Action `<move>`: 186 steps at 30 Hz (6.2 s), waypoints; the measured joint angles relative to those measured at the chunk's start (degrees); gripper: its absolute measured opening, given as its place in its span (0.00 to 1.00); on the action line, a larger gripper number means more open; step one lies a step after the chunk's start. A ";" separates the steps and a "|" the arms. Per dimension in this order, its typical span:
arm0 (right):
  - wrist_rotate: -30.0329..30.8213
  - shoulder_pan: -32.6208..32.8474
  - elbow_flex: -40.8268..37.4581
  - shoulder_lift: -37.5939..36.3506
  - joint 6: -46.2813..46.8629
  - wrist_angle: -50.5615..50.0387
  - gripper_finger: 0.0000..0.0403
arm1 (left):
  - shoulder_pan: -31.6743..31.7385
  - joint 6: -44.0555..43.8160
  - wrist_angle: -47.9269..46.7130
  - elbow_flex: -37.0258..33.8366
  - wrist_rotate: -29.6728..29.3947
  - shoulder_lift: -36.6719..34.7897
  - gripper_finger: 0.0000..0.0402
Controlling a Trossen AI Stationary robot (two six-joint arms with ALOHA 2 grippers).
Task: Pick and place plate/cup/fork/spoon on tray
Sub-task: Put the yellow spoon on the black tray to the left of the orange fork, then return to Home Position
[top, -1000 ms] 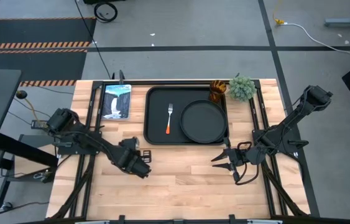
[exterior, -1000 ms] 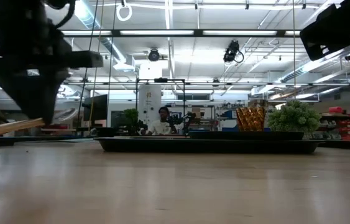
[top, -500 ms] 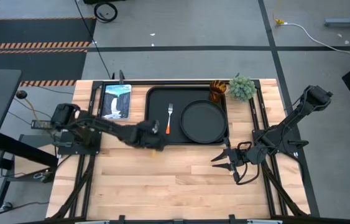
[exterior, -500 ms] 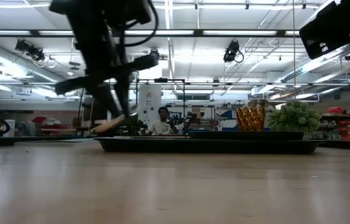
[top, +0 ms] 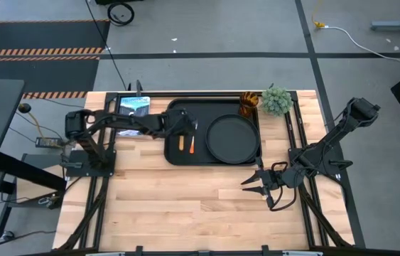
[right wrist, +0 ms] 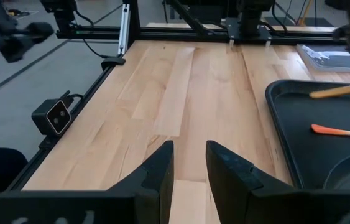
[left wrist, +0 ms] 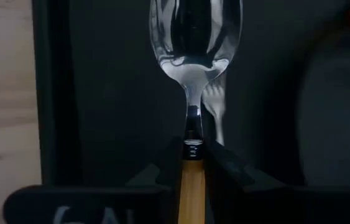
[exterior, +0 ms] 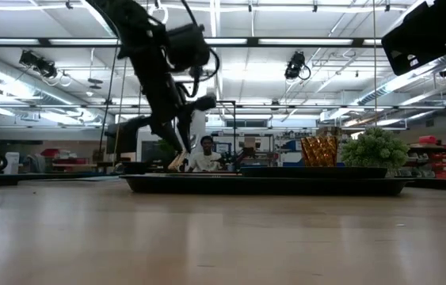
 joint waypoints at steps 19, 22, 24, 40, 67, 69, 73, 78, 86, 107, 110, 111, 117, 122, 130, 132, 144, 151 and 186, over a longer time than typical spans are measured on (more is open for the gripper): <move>-0.03 0.00 -0.04 0.02 2.10 0.35 0.25 | 3.29 3.68 2.42 0.03 6.38 7.22 0.34; -0.66 -0.02 -0.04 0.00 2.55 -0.30 0.25 | 3.24 6.49 2.22 0.02 6.29 6.75 0.38; -1.03 0.00 -0.04 -0.05 2.68 -2.17 0.25 | 3.08 9.12 1.33 0.02 6.29 6.02 0.40; -8.96 -6.56 -1.55 -10.56 -0.75 -6.93 0.17 | -6.75 25.39 -0.59 0.02 -2.87 -6.04 0.40; -11.05 -14.35 -21.33 -31.78 0.62 3.43 0.04 | -19.61 24.16 0.09 -0.01 -24.54 -21.27 0.40; -10.13 -14.36 -21.33 -31.63 1.31 3.39 0.04 | -19.69 29.04 4.45 0.04 -25.00 -21.72 0.40; -10.01 -14.36 -21.33 -31.45 1.26 3.06 0.04 | -19.67 41.90 14.46 0.03 -25.28 -21.32 0.40; -10.01 -14.36 -21.33 -31.45 1.26 3.45 0.04 | -19.66 55.30 24.13 0.04 -25.21 -18.90 0.40; -10.03 -14.36 -21.33 -31.43 1.26 3.43 0.04 | -20.08 63.75 30.66 -0.03 -13.21 -17.48 0.40; -10.05 -14.36 -21.33 -31.43 1.27 3.68 0.05 | -24.66 47.76 39.42 -0.01 -0.86 -18.91 0.40; -10.05 -14.36 -21.33 -31.43 1.27 3.84 0.05 | -24.63 43.08 39.45 -0.01 -0.85 -18.91 0.40; -10.08 -14.36 -21.33 -31.43 1.26 3.89 0.05 | -24.63 42.22 39.45 -0.01 -0.85 -18.91 0.40; -10.08 -14.36 -21.33 -31.43 1.27 3.87 0.05 | -24.60 43.36 38.77 -0.07 -0.81 -19.65 0.40; -10.08 -14.36 -21.33 -31.41 1.26 3.87 0.05 | -24.80 42.06 39.25 0.02 -1.78 -22.14 0.40; -10.09 -14.36 -21.33 -31.41 1.28 3.98 0.05 | -28.30 56.41 36.56 0.02 -1.85 -24.94 0.40; -10.08 -14.36 -21.33 -31.41 1.27 4.09 0.05 | -29.84 57.20 32.97 -0.05 -1.76 -25.65 0.40; -10.10 -14.36 -21.33 -31.41 1.27 4.67 0.05 | -33.41 56.75 40.33 -19.13 7.78 -38.87 0.40; -10.08 -14.34 -21.33 -31.41 1.28 4.68 0.05 | -30.65 54.80 53.66 -38.94 22.49 -54.53 0.40; -10.08 -14.36 -21.33 -31.41 1.26 4.76 0.05 | -29.83 55.19 51.58 -59.83 37.51 -92.83 0.40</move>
